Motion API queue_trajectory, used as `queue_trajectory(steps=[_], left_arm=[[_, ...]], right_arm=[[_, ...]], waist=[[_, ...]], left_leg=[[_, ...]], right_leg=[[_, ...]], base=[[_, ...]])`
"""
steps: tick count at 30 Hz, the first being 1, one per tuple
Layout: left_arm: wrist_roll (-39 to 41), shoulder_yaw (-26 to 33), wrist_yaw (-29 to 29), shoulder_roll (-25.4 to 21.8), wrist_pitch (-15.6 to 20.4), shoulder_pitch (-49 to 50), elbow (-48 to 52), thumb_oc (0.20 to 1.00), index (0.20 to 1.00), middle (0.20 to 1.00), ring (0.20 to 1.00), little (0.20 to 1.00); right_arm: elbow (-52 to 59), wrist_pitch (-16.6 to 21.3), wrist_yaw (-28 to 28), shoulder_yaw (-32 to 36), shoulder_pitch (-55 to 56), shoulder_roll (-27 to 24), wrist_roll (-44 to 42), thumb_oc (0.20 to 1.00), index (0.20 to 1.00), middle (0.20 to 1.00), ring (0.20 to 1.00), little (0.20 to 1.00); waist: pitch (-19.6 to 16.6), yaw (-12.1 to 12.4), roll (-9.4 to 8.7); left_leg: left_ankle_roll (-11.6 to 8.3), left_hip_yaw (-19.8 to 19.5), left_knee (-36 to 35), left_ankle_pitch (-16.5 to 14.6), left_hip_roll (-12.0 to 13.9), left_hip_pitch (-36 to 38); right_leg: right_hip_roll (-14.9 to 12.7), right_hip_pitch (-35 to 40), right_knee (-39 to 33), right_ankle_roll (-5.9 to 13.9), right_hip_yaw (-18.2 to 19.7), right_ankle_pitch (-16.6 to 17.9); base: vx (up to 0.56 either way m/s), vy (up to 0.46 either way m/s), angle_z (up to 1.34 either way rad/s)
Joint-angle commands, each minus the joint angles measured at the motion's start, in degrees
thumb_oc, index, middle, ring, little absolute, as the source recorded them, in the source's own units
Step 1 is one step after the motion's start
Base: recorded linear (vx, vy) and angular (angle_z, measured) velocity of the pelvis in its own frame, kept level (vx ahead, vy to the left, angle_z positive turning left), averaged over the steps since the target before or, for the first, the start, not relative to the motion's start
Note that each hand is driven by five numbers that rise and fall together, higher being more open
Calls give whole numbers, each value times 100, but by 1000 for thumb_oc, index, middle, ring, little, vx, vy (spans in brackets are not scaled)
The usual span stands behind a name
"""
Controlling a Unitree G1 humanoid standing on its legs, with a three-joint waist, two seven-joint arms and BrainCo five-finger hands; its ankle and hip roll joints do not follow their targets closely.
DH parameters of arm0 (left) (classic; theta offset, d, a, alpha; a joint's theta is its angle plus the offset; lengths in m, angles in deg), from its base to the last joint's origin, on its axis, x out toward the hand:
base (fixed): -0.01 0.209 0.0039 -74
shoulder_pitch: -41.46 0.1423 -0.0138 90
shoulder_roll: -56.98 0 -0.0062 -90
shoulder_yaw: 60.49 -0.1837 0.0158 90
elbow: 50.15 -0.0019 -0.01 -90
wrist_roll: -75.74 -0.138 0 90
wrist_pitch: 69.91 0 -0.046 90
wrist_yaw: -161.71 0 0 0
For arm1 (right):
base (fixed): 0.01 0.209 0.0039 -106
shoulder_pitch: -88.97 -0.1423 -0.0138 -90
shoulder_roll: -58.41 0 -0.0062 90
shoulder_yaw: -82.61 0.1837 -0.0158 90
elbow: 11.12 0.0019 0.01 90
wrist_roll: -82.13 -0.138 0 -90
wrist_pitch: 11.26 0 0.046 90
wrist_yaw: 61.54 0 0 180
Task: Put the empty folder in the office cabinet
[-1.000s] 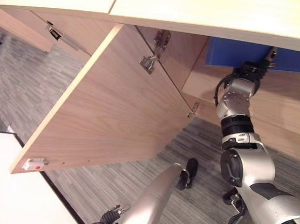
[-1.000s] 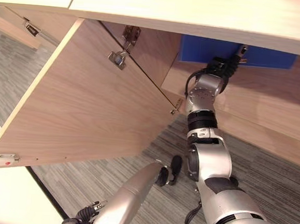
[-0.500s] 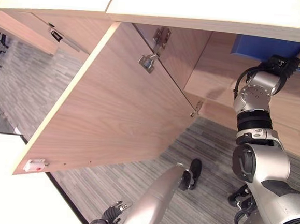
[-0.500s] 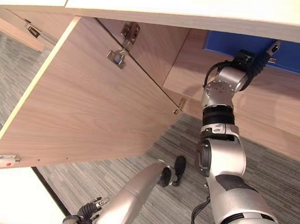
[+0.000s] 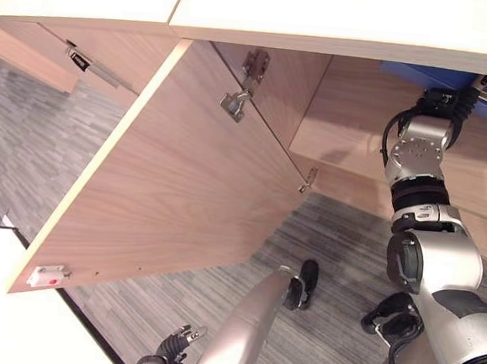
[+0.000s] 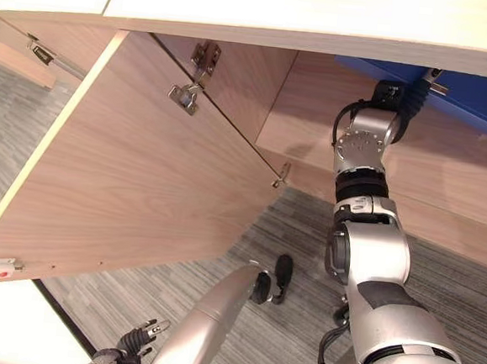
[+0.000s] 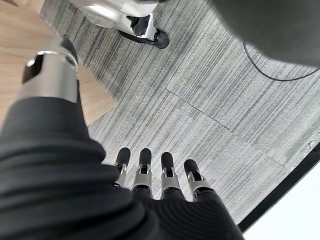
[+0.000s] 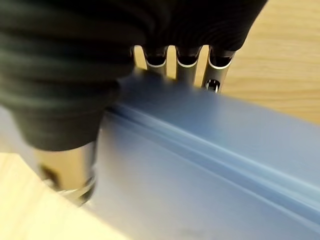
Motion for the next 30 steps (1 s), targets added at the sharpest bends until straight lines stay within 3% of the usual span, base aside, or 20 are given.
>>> queue_trajectory(steps=[1, 15, 22, 24, 25, 26, 27, 30], left_arm=[[-278, 223, 272, -386, 18, -115, -849, 1000, 1000, 1000, 1000, 1000], [-583, 579, 372, -327, 175, -448, -1536, 1000, 1000, 1000, 1000, 1000], [-594, 633, 359, -360, 193, -608, -1688, 1000, 1000, 1000, 1000, 1000], [-606, 653, 306, -381, 203, -644, -1729, 1000, 1000, 1000, 1000, 1000], [-654, 659, 252, -419, 209, -667, -1770, 1000, 1000, 1000, 1000, 1000], [-757, 635, 170, -507, 266, -749, -1801, 1000, 1000, 1000, 1000, 1000], [-808, 614, 130, -547, 309, -754, -1828, 1000, 1000, 1000, 1000, 1000], [-886, 590, 24, -569, 336, -736, -1904, 1000, 1000, 1000, 1000, 1000]], right_arm=[[-7, -85, -293, -246, -889, -657, 304, 1000, 1000, 1000, 1000, 1000], [-298, -149, -440, -307, -986, -767, 246, 1000, 1000, 1000, 1000, 1000], [-747, -507, -419, -388, -969, -783, 422, 1000, 1000, 1000, 1000, 1000], [-1154, -880, -404, -673, -1031, -982, 784, 1000, 1000, 1000, 1000, 1000], [-1457, -1241, -473, -964, -1088, -1148, 1110, 1000, 1000, 1000, 1000, 1000], [-1908, -1981, -712, -1812, -1261, -1412, 2128, 1000, 1000, 1000, 1000, 1000], [-2038, -2276, -862, -2221, -1381, -1545, 2624, 1000, 1000, 1000, 1000, 1000], [-2309, -2778, -1291, -3026, -1601, -1768, 3657, 1000, 1000, 1000, 1000, 1000]], waist=[[178, 287, -149], [264, 454, -207], [308, 410, -214], [319, 392, -239], [321, 379, -258], [339, 357, -333], [347, 333, -380], [393, 279, -461]], left_leg=[[48, 160, -263, -328, 108, -93], [53, 196, -149, -379, 164, -134], [54, 232, -124, -372, 237, -173], [49, 239, -108, -366, 256, -191], [45, 248, -101, -359, 273, -202], [38, 258, -70, -354, 309, -249], [32, 263, -60, -344, 327, -274], [23, 273, -43, -324, 377, -326]], right_leg=[[36, 200, -601, 333, 627, -59], [75, 117, -507, 288, 691, -120], [108, 42, -495, 274, 721, -104], [118, 19, -487, 264, 725, -97], [122, -3, -484, 255, 731, -90], [124, -51, -487, 236, 730, -58], [129, -70, -485, 222, 721, -44], [153, -127, -475, 179, 717, -25]], base=[[-9, -85, 3], [-3, -19, 1], [0, 0, 0], [-4, -1, -2], [-16, -14, -9], [-19, -25, -8], [-24, -40, -7], [-16, -26, -5]])
